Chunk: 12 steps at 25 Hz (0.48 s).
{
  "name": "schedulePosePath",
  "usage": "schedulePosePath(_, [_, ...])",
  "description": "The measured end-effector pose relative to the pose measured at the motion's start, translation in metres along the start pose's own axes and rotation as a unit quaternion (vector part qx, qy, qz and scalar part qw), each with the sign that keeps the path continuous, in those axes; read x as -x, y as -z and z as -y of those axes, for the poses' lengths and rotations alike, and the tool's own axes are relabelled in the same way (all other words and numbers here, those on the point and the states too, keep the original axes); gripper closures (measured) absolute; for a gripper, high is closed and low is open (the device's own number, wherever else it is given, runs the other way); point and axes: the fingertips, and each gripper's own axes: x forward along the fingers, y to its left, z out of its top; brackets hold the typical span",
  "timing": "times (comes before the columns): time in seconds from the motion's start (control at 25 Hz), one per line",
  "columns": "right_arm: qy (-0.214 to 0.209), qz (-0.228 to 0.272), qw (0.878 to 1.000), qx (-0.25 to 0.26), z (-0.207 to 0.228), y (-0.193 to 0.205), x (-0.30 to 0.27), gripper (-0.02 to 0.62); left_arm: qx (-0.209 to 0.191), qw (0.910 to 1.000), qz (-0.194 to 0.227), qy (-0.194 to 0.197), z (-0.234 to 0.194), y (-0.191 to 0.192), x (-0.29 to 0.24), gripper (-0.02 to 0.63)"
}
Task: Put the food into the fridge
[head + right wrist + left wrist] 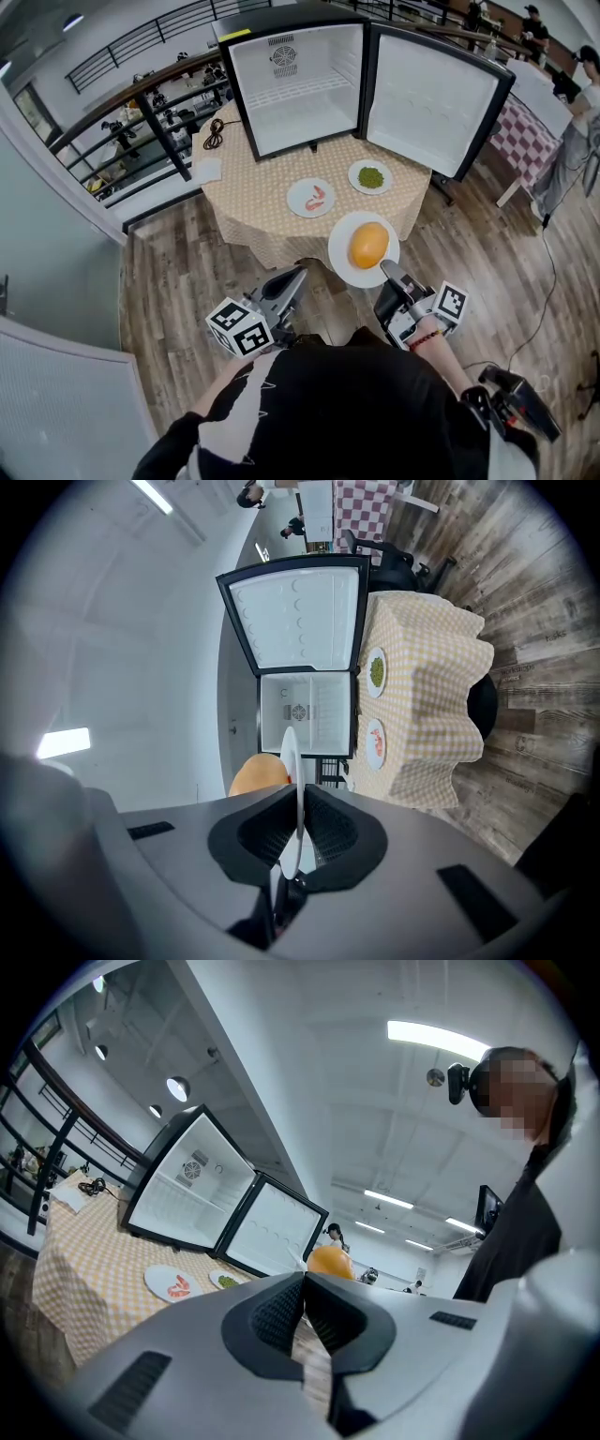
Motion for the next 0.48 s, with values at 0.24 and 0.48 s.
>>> schedulePosePath(0.24, [0.015,-0.004,1.0,-0.017,0.011,-0.002,-0.03,0.568,0.014,0.9998,-0.016,-0.007,-0.025,0.001,-0.004,0.591])
schedulePosePath(0.48, [0.026,-0.003,0.999,-0.02,0.027,-0.008,-0.042,0.568,0.023,0.9995,-0.017,-0.013,-0.043,0.007,-0.006,0.591])
